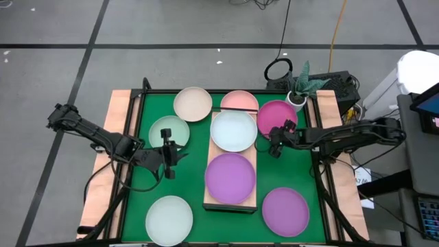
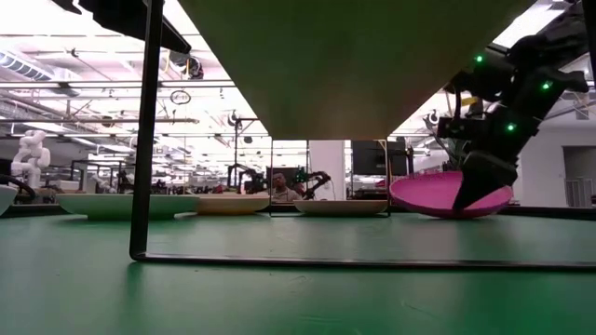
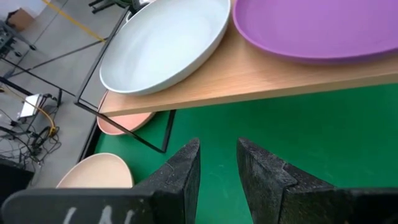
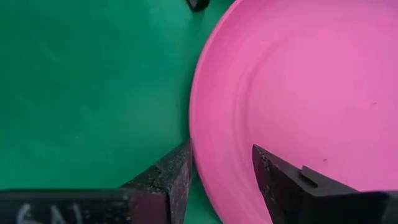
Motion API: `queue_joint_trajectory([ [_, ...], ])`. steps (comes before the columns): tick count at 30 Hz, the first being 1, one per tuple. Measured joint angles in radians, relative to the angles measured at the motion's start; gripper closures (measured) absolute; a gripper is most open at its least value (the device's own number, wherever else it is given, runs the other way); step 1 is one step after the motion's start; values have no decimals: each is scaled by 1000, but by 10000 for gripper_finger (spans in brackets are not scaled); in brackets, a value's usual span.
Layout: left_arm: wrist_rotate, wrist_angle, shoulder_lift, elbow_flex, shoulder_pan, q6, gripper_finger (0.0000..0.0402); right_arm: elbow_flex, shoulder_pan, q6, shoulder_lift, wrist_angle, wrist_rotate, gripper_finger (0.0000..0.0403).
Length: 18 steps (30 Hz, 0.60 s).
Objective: Place and stack plates onto a shelf
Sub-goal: Stack the pink plate on top of the gray plate on the shelf
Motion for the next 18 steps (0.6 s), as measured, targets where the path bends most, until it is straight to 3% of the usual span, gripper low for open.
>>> queue_joint_trajectory([
  [8,0,-1,0,0,0,2,291,0,-2,-16,-14,31,-51,255],
  [18,0,-1,0,0,0,2,291,0,-8,-22,37,18,-16,267],
])
